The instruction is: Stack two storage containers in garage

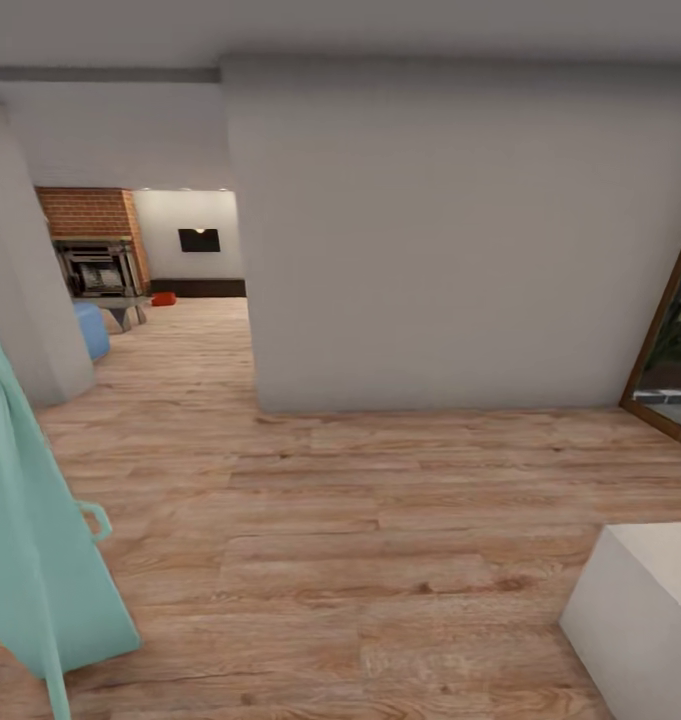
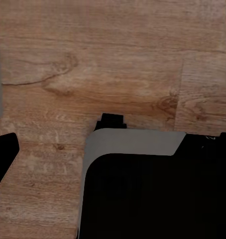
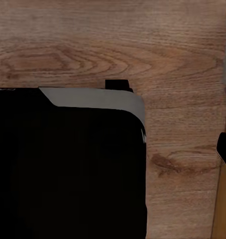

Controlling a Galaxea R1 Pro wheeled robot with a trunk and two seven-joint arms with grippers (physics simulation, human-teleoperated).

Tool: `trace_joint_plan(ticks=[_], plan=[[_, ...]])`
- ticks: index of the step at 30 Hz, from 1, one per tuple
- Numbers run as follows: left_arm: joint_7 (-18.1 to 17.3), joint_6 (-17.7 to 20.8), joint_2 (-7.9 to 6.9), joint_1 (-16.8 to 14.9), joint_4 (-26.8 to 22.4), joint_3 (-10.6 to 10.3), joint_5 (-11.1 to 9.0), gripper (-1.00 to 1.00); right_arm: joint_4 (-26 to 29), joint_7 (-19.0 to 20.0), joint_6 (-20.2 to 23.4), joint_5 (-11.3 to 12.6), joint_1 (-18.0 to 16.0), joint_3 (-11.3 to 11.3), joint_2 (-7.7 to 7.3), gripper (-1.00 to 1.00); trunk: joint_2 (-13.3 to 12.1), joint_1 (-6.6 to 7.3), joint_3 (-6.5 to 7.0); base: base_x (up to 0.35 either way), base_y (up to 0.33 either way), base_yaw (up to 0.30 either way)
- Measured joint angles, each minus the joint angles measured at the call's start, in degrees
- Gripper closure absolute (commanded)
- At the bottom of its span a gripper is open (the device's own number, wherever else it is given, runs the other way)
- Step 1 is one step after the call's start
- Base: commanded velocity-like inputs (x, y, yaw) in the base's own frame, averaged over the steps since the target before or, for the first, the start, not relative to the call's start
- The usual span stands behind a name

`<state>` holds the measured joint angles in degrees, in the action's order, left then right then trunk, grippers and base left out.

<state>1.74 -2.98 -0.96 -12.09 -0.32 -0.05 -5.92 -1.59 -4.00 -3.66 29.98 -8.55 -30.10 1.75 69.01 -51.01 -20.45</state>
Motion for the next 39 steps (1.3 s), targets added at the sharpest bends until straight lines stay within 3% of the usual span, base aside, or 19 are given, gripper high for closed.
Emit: trace_joint_plan(ticks=[39], plan=[[0.00,0.00,0.00,0.00,0.00,-0.06,0.00,-1.00,-0.06,0.00,0.01,-0.35,0.00,-0.01,0.02,-1.00,0.00,0.00,0.00,0.315,0.000,0.000]])
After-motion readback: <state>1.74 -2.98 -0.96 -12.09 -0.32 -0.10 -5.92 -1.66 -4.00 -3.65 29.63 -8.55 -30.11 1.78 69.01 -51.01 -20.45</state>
